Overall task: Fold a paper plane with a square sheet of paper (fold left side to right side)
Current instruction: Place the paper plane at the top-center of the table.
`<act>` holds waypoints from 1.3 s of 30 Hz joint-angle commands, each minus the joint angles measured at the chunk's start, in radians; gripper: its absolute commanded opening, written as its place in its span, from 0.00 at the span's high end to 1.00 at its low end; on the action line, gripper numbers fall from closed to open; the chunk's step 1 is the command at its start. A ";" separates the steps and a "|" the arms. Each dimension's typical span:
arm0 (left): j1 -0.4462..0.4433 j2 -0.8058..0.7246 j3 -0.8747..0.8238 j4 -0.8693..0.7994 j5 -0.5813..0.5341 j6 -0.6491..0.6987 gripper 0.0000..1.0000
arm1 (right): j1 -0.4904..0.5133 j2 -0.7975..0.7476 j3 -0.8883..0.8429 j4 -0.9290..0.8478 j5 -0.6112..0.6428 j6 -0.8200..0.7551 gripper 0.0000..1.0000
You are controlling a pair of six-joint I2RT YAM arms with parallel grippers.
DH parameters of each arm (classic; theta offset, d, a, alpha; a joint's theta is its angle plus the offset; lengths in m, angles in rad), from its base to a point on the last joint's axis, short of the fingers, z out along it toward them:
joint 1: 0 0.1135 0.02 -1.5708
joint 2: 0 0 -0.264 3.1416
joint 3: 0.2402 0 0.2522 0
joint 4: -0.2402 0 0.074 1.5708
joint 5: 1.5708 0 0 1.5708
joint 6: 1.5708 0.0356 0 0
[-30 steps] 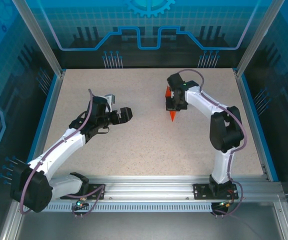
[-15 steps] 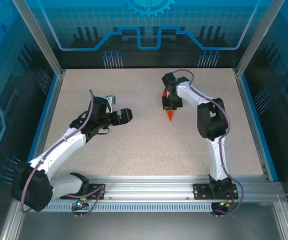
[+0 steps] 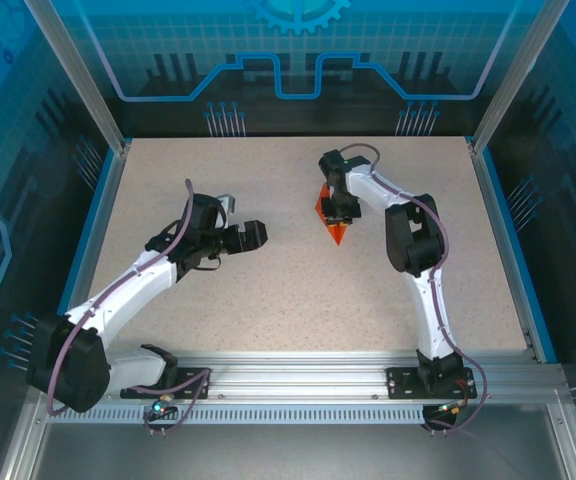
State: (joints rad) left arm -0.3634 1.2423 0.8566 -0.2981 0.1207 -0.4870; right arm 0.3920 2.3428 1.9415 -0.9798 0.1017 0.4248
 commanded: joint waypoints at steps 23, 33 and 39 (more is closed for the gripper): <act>0.088 0.050 0.115 -0.041 0.071 -0.015 0.01 | 0.075 -0.250 -0.059 -0.115 0.103 -0.009 0.57; 0.209 -0.067 0.075 0.018 -0.095 -0.008 0.01 | 0.067 -0.789 -0.505 0.136 0.225 -0.028 0.33; 0.213 -0.088 0.032 0.123 -0.320 0.113 0.01 | -0.013 -1.043 -0.781 0.320 0.274 -0.063 0.07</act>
State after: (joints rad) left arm -0.1589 1.1618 0.9340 -0.2565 -0.0486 -0.4599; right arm 0.4164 1.3548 1.2549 -0.7811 0.3138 0.3809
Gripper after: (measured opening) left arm 0.987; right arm 0.901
